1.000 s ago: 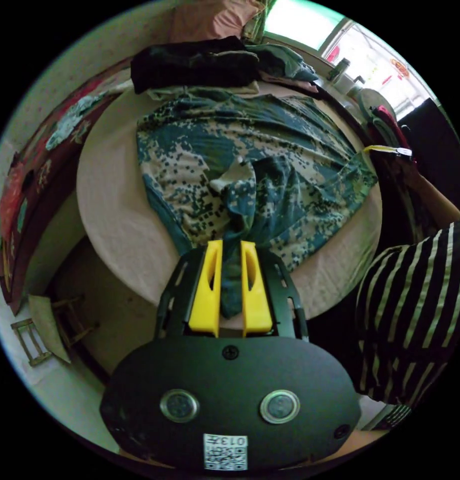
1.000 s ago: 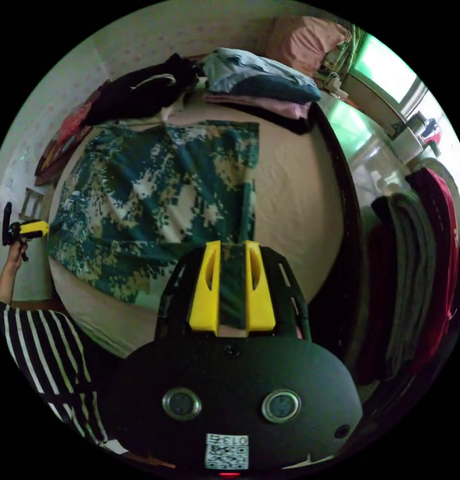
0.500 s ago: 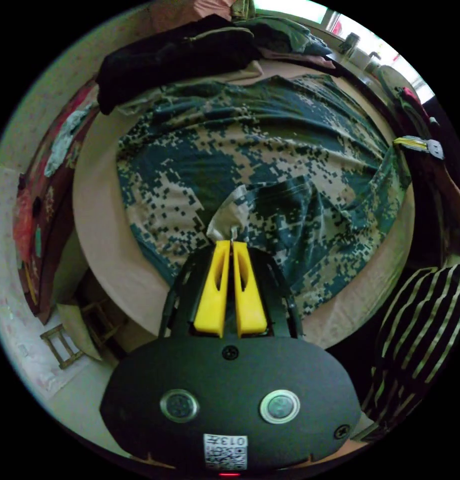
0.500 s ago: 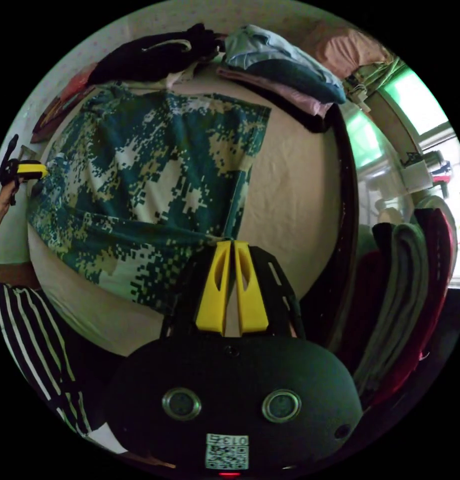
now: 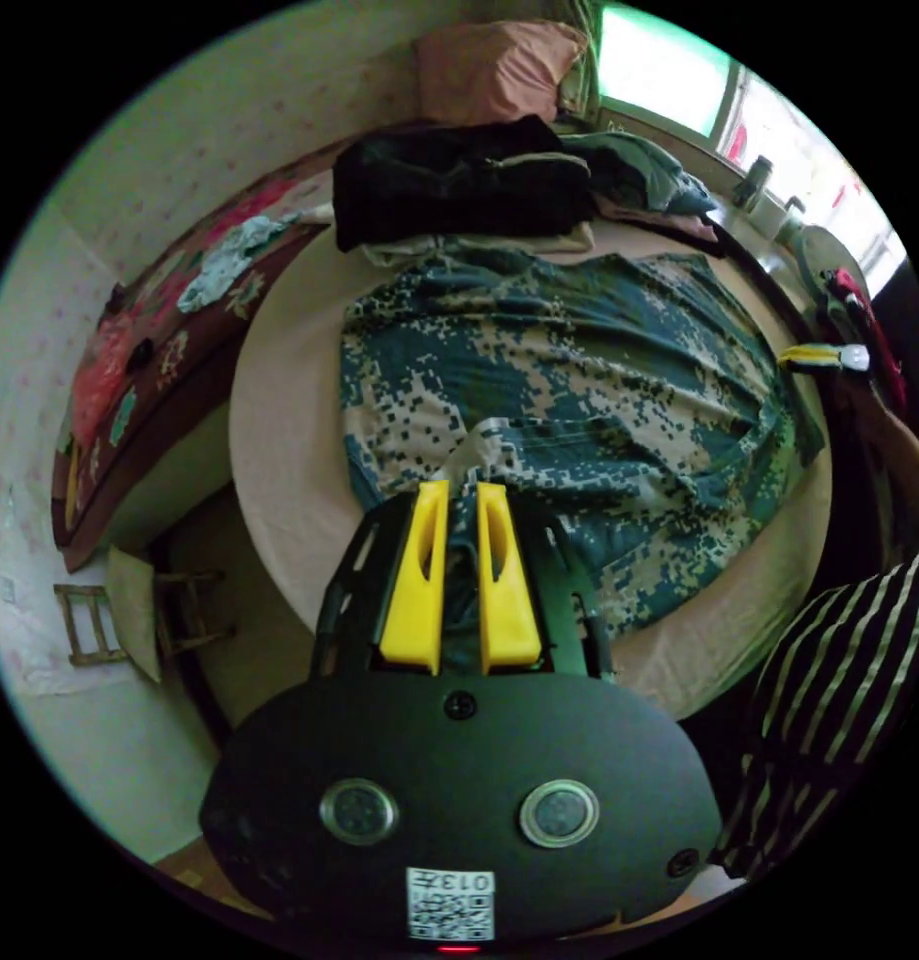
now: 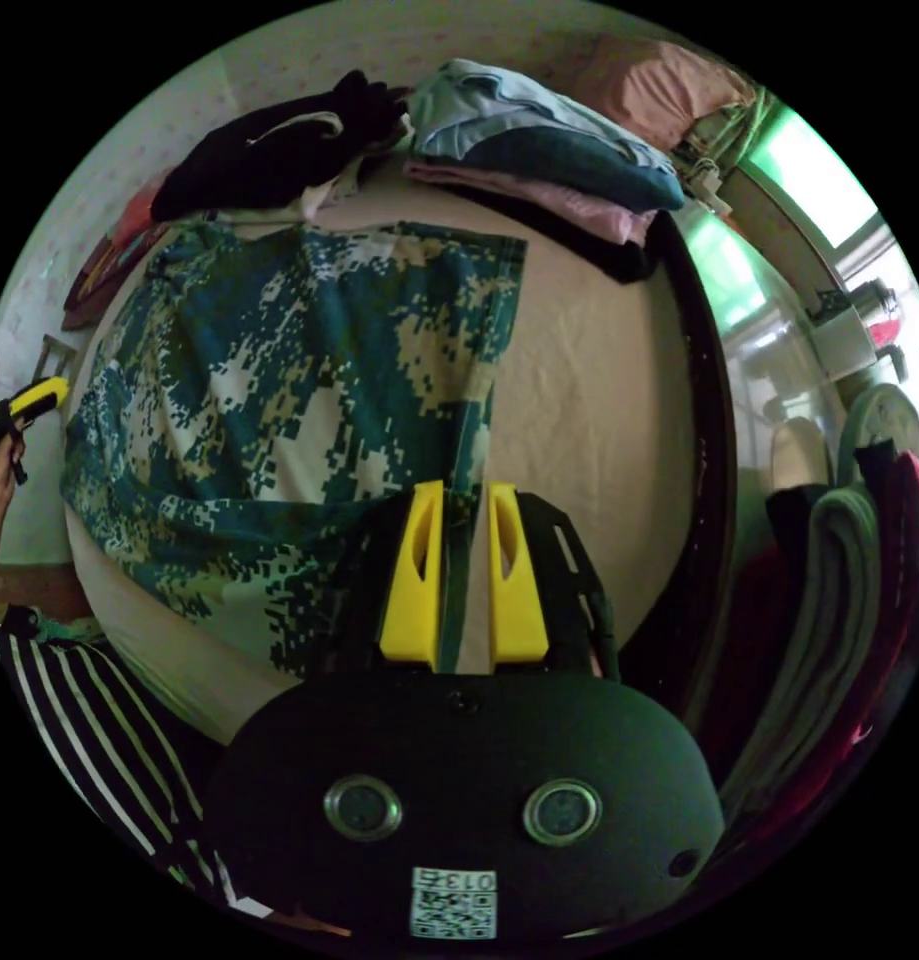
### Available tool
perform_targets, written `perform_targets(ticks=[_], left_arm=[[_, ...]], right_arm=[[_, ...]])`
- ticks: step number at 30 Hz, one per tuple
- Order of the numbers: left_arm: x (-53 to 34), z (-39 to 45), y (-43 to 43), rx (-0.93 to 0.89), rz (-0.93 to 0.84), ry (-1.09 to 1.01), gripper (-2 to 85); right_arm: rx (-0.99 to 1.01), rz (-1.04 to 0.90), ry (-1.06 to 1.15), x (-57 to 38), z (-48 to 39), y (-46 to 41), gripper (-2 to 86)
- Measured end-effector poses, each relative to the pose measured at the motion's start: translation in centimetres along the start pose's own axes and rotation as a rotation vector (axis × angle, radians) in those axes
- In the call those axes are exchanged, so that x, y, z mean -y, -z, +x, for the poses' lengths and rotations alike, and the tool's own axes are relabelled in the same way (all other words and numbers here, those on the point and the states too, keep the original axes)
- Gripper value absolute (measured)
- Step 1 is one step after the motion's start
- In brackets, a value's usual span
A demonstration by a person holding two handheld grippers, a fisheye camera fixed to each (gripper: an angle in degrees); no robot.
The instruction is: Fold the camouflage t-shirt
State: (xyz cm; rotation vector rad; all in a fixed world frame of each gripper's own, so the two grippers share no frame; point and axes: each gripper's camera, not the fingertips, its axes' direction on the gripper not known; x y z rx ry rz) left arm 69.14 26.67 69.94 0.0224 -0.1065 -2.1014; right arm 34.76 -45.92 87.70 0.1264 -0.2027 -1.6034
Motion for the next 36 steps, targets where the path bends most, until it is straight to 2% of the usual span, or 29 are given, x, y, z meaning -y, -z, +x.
perform_targets(ticks=[2,6,10,13,20,24,31,36], left_arm=[[0.0,1.6,-0.6,0.063,-0.042,-0.031,4.8],[0.0,2.6,-2.3,0.032,-0.089,-0.029,3.6],[-0.4,2.2,-2.6,0.019,-0.096,0.029,3.3],[-0.9,2.2,-1.9,0.013,-0.082,0.034,2.8],[-1.4,5.1,-2.5,0.039,-0.149,-0.088,2.2],[-1.5,5.7,-3.2,0.033,-0.175,-0.116,2.2],[-1.0,4.1,-5.5,-0.027,-0.353,-0.163,2.7],[-0.5,1.7,-5.6,-0.108,-0.35,-0.133,4.1]], right_arm=[[0.017,-0.025,-0.012,0.0,0.8,-0.5,7.1],[0.065,-0.031,-0.026,-1.0,3.1,-0.7,4.8],[0.044,0.001,-0.185,-3.4,6.7,0.3,3.4],[0.147,0.026,-0.244,-6.0,8.6,1.5,3.8],[0.183,-0.017,-0.196,-11.6,6.9,1.8,6.1],[0.186,-0.056,-0.202,-12.4,6.4,0.0,4.4],[0.134,-0.052,-0.079,-14.2,6.9,1.5,1.7],[0.185,-0.115,-0.095,-17.2,8.0,0.2,3.0]])
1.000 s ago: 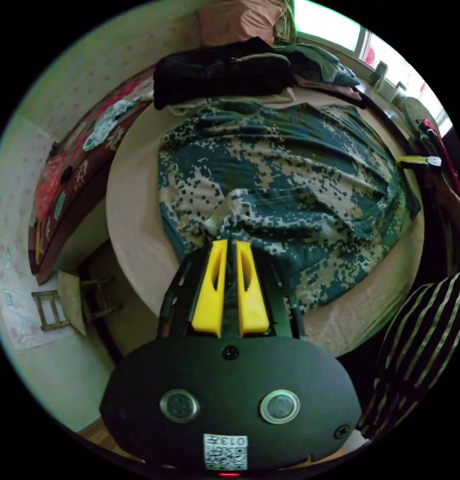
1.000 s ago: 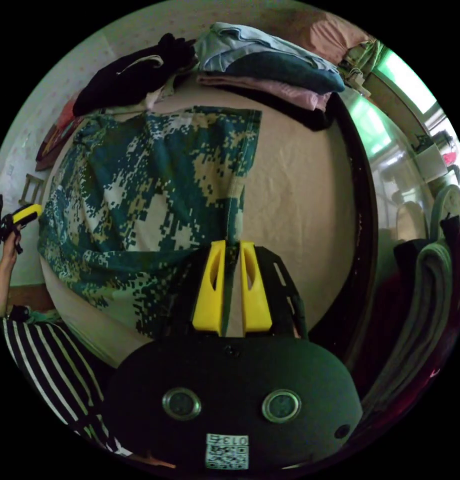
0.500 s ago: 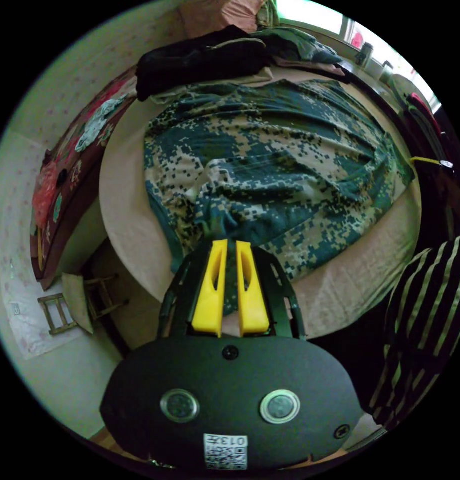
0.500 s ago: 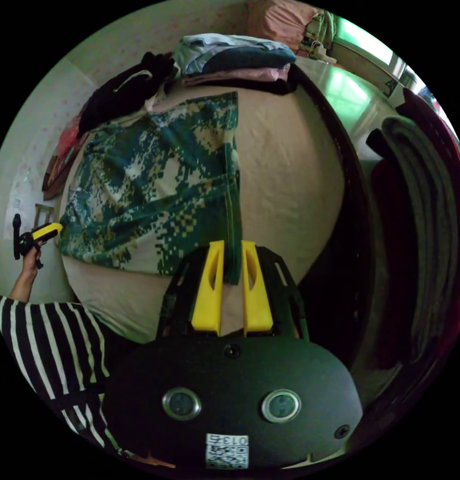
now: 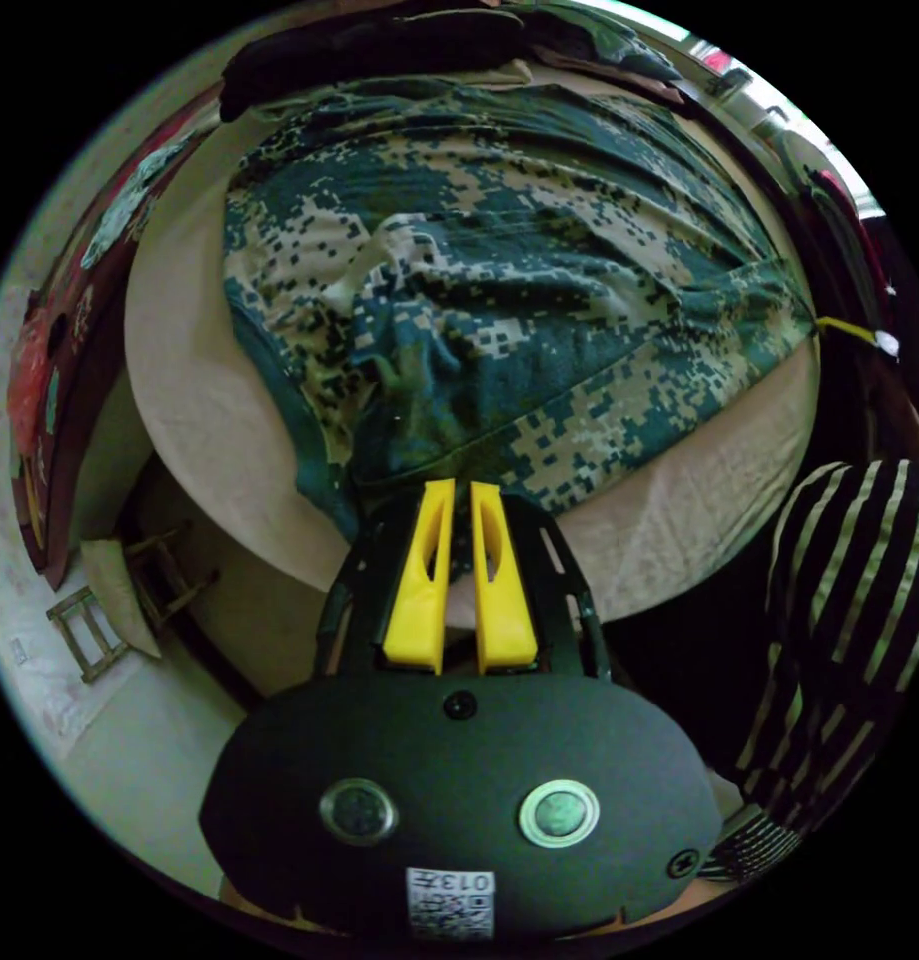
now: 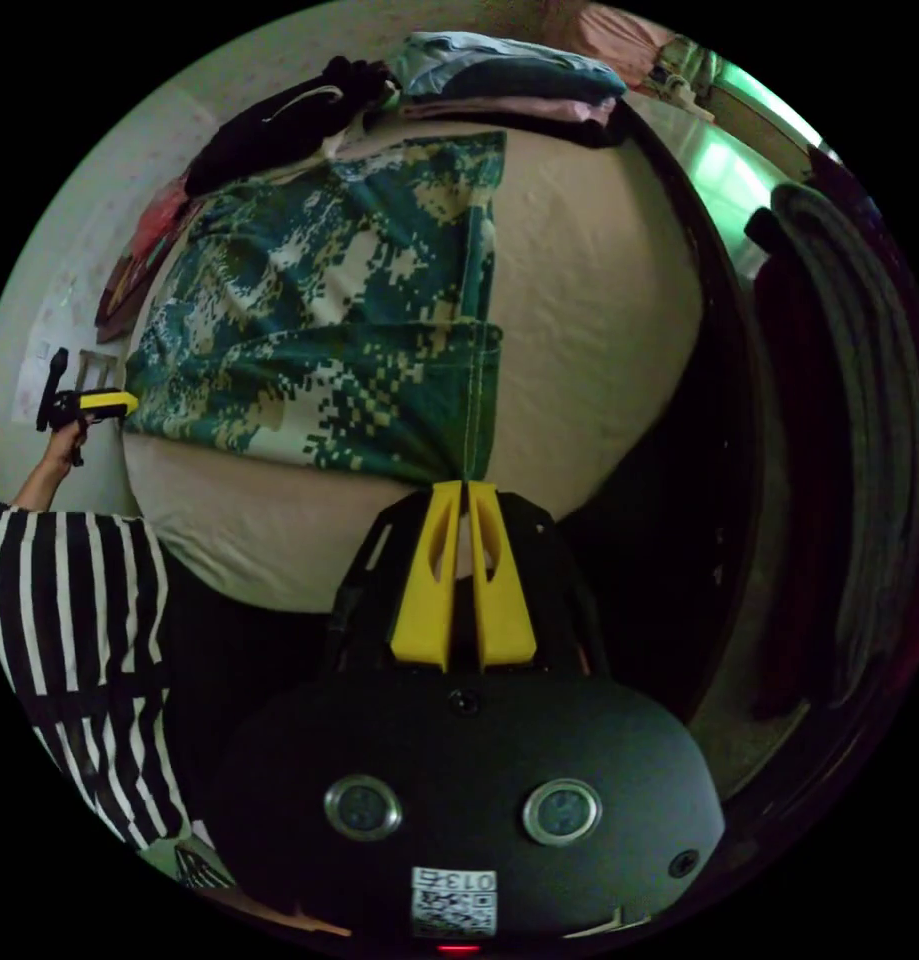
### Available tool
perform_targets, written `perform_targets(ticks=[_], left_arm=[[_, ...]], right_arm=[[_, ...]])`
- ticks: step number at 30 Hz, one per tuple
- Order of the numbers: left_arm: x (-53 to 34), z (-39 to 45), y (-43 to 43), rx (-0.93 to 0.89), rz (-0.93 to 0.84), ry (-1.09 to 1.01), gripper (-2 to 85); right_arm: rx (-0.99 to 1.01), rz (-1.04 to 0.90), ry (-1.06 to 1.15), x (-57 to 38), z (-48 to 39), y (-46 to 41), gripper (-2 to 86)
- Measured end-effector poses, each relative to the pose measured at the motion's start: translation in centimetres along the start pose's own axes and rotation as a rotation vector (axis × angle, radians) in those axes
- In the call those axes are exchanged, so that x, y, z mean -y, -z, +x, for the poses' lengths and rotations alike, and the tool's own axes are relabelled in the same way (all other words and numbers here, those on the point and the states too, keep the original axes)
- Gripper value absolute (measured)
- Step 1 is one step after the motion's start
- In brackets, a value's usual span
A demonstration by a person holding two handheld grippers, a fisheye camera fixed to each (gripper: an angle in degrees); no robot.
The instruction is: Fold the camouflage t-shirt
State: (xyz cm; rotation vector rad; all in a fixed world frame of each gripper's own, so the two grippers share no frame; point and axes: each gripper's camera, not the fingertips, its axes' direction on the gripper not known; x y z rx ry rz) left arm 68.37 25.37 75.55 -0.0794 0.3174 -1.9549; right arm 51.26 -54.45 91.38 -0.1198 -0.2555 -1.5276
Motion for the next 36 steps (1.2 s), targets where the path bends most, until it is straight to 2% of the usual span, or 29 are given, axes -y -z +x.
perform_targets(ticks=[7,11,14,18,22,29,33,36], left_arm=[[-2.3,-3.3,2.4,0.03,0.016,0.099,8.9],[-5.3,-7.3,2.6,-0.107,0.108,0.301,10.0],[-5.7,-8.9,2.2,-0.155,0.139,0.368,11.7],[-4.4,-9.8,1.2,-0.216,0.092,0.364,11.1],[-3.2,-9.9,1.3,-0.121,0.023,0.343,4.7],[-2.3,-10.1,3.9,-0.088,-0.093,0.146,0.6],[-4.6,-11.8,5.8,-0.168,-0.051,0.173,0.4],[-5.6,-12.9,3.4,-0.203,-0.118,0.203,0.5]], right_arm=[[-0.008,0.102,-0.159,-0.8,1.2,1.9,7.2],[0.025,0.124,-0.197,-0.9,1.0,1.9,7.7],[0.031,0.113,-0.199,-0.2,0.2,1.3,7.9],[0.004,0.07,-0.188,1.0,-0.9,0.4,8.0],[-0.026,0.025,-0.186,2.0,-2.1,-0.7,7.9],[-0.018,-0.046,-0.174,4.4,-3.2,-0.5,3.7],[-0.069,-0.038,-0.097,5.5,-4.7,0.8,2.9],[-0.072,-0.093,-0.052,6.2,-5.7,-0.7,3.2]])
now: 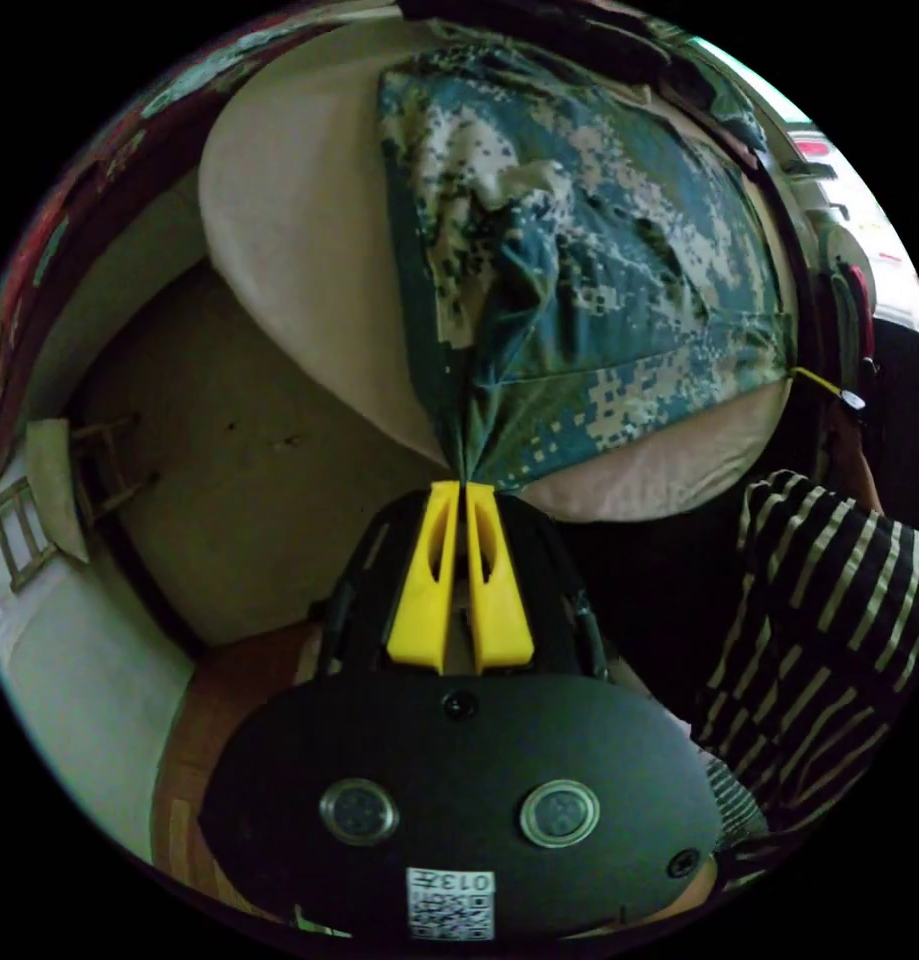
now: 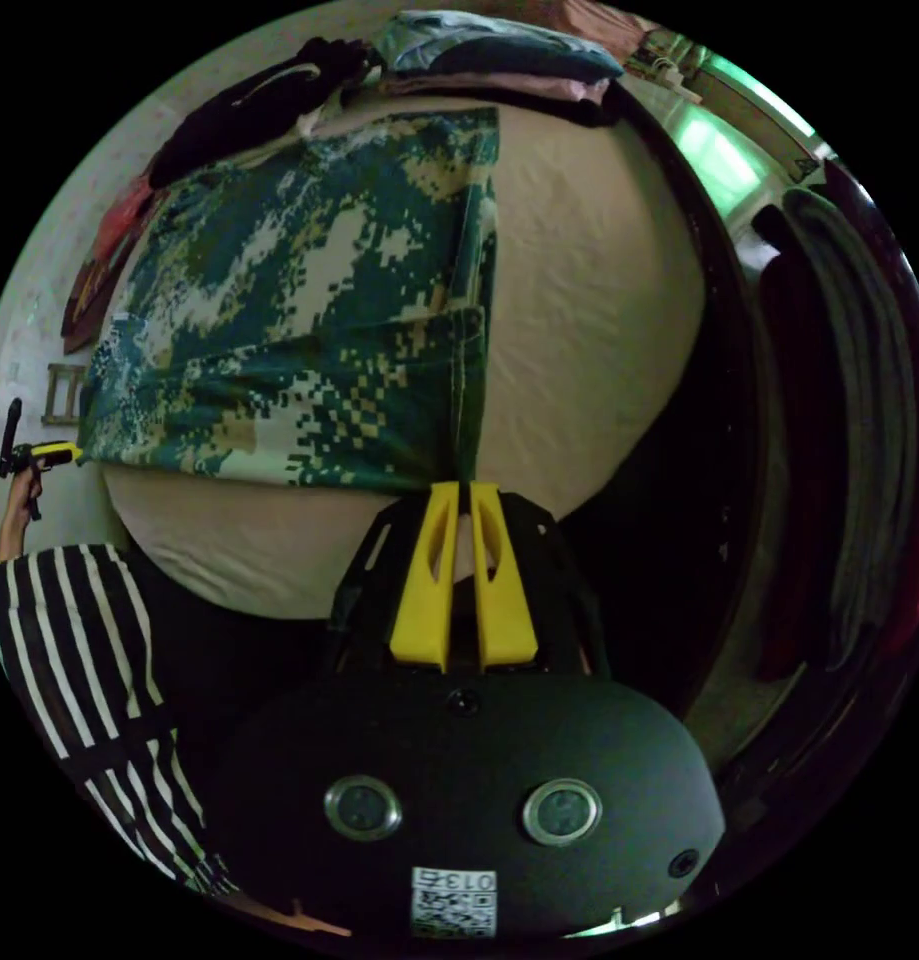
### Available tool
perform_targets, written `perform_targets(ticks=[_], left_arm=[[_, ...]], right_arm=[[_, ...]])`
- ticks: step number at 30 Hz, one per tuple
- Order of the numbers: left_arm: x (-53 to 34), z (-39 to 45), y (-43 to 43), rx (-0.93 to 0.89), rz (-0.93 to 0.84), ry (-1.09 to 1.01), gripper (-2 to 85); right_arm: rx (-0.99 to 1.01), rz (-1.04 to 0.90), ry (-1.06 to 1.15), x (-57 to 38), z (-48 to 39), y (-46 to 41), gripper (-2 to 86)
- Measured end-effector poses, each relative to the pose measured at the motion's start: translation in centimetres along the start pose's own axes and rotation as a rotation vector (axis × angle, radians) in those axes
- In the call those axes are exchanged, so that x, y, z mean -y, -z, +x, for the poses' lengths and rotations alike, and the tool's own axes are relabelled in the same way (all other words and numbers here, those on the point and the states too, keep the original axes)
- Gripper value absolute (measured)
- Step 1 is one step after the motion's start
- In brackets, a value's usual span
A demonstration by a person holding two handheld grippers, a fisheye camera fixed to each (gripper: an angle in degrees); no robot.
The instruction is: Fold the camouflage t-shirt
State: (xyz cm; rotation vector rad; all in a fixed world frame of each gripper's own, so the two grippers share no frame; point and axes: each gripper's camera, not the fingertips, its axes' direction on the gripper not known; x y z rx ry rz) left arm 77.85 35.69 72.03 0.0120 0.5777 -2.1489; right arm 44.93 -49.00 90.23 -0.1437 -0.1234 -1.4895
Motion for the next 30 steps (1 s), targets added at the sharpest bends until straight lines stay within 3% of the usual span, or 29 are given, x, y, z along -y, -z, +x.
perform_targets(ticks=[6,11,15,19,26,30], left_arm=[[-0.5,-1.0,-2.7,-0.06,0.029,0.019,1.2],[-4.9,-3.1,-1.3,0.094,-0.083,0.081,1.4],[-6.0,-2.1,2.0,0.131,0.116,0.1,0.5],[-2.7,3.8,2.6,0.106,0.274,-0.055,-0.1],[-0.5,7.3,-2.9,0.213,0.125,-0.168,-0.3],[-3.0,5.5,-1.9,0.177,0.225,-0.078,-0.3]], right_arm=[[0.025,0.003,0.002,0.6,-0.3,0.5,6.4],[-0.103,0.103,-0.033,1.2,-0.9,3.7,5.6],[-0.112,0.26,0.028,5.1,-3.7,5.6,3.7],[-0.055,0.222,0.137,11.2,-7.5,4.0,2.3],[-0.135,0.116,0.17,15.7,-9.7,1.7,0.8],[-0.08,0.314,0.133,15.2,-10.4,5.6,0.5]])
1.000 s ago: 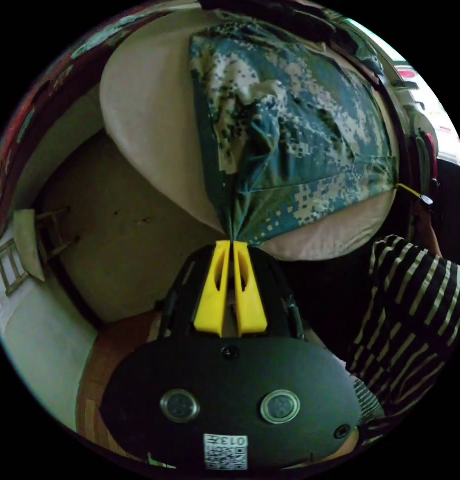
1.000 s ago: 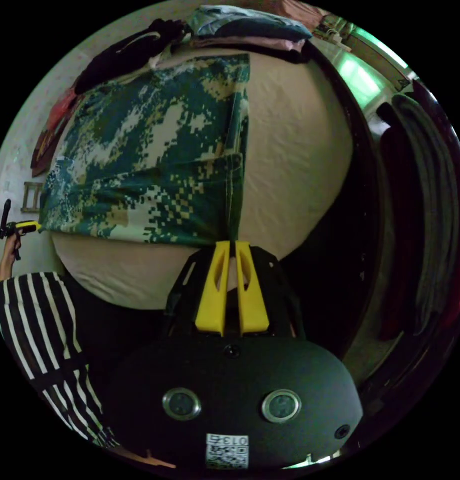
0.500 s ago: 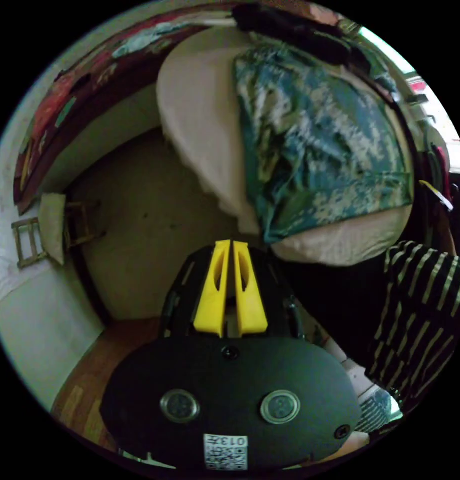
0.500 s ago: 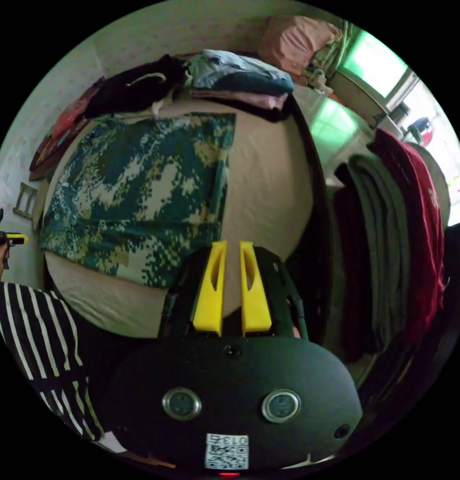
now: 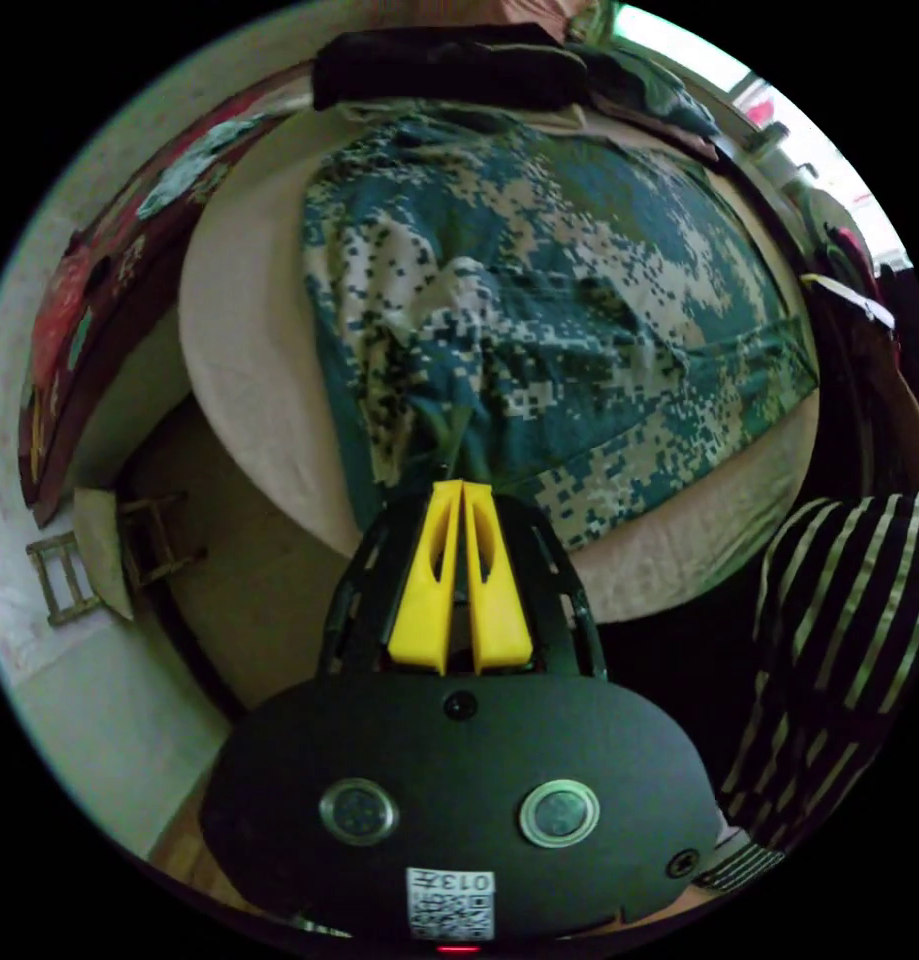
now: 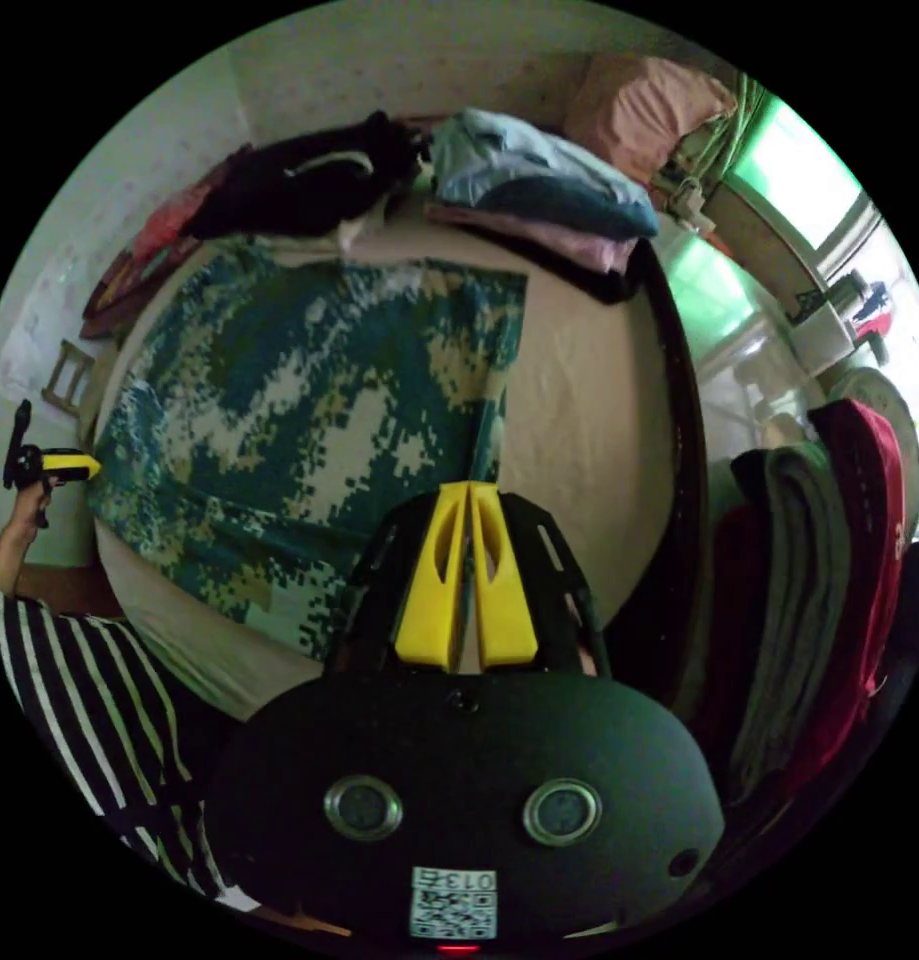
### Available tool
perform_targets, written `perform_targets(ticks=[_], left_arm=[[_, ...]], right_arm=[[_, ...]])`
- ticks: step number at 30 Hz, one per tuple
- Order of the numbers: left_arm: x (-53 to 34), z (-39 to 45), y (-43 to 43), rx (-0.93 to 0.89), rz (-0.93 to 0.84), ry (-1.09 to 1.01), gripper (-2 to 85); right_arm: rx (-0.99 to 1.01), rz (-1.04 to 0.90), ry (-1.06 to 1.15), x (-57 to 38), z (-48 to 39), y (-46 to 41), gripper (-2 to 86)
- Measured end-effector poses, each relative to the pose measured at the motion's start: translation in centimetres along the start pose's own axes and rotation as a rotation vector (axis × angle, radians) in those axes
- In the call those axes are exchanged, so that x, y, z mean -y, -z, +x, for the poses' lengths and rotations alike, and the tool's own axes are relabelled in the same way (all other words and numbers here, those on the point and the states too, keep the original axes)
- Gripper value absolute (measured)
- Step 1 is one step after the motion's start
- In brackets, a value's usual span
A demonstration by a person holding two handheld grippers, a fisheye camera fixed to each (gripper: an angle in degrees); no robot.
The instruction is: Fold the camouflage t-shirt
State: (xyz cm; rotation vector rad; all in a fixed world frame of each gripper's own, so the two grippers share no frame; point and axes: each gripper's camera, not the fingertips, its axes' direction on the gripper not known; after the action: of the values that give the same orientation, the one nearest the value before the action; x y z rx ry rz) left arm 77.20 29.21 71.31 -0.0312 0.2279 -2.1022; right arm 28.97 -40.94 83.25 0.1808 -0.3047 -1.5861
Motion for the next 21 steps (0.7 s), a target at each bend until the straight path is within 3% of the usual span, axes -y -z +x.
perform_targets(ticks=[3,5,10,15,21], left_arm=[[-1.8,-0.8,0.3,-0.026,0.081,0.011,-0.2],[-2.2,-0.8,-1.7,-0.017,-0.04,-0.036,0.0],[-4.7,-2.7,1.2,-0.073,0.142,0.07,2.1],[-4.4,-3.5,3.3,-0.076,0.262,0.058,8.1],[-2.2,-5.1,1.0,-0.186,0.163,0.057,7.5]], right_arm=[[0.154,0.069,0.106,2.2,-3.7,0.6,0.5],[0.248,0.058,0.209,4.2,-7.2,0.0,0.5],[0.383,-0.013,0.494,10.2,-19.4,-2.8,1.1],[0.414,-0.064,0.613,14.5,-27.7,-5.6,3.9],[0.36,-0.188,0.721,18.3,-34.8,-8.7,4.8]])
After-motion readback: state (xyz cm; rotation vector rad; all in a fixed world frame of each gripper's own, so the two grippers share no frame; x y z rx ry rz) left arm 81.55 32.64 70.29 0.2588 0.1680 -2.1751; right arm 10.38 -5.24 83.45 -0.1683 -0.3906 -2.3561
